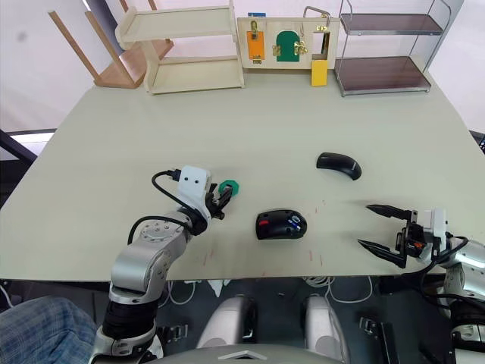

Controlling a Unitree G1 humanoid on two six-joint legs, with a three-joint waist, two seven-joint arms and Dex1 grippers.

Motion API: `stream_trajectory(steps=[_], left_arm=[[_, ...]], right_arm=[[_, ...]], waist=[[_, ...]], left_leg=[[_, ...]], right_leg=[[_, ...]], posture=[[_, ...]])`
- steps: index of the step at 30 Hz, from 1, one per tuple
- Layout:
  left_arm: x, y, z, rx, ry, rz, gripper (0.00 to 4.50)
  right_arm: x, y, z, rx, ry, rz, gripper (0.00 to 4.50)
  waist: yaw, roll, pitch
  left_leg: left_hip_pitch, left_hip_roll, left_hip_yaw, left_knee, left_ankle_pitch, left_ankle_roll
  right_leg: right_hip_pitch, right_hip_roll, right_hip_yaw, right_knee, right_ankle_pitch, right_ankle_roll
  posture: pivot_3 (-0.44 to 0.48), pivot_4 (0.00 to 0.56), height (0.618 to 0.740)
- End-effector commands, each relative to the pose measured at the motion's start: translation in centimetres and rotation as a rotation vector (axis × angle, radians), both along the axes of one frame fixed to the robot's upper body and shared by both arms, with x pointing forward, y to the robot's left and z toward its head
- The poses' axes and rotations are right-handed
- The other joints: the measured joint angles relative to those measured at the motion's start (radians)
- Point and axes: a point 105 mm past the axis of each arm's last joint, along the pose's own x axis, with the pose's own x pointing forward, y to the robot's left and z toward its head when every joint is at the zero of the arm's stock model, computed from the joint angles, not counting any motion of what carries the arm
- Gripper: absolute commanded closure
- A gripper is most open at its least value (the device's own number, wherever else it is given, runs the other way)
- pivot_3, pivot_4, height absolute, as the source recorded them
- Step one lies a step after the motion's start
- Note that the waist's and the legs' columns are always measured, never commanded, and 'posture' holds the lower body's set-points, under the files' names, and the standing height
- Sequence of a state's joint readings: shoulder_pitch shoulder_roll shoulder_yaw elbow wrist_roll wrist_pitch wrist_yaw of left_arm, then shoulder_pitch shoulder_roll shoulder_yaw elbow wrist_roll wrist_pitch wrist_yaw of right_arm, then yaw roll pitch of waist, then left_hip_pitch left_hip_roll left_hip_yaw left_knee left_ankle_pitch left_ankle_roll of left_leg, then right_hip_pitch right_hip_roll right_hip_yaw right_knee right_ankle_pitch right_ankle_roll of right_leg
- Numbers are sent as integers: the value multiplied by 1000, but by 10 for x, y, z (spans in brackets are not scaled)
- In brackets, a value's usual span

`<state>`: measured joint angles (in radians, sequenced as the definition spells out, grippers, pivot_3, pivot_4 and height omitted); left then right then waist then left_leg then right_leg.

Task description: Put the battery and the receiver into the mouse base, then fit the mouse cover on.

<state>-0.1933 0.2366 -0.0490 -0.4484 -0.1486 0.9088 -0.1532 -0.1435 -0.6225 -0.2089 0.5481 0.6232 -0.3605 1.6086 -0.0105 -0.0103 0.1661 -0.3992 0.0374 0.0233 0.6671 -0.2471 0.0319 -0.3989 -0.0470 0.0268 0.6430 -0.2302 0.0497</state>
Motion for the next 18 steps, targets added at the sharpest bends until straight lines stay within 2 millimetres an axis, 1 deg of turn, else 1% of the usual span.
stream_trajectory(steps=[1,18], left_arm=[[1,-3,5,-3,-24,-10,2858],[0,-3,3,6,-5,-15,2858]], right_arm=[[0,-3,6,-5,-36,-7,0],[0,-2,6,-1,-38,-7,0]], waist=[[0,0,0],[0,0,0]], left_leg=[[0,0,0,0,0,0],[0,0,0,0,0,0]], right_leg=[[0,0,0,0,0,0],[0,0,0,0,0,0]], posture=[[0,150,740],[0,150,740]])
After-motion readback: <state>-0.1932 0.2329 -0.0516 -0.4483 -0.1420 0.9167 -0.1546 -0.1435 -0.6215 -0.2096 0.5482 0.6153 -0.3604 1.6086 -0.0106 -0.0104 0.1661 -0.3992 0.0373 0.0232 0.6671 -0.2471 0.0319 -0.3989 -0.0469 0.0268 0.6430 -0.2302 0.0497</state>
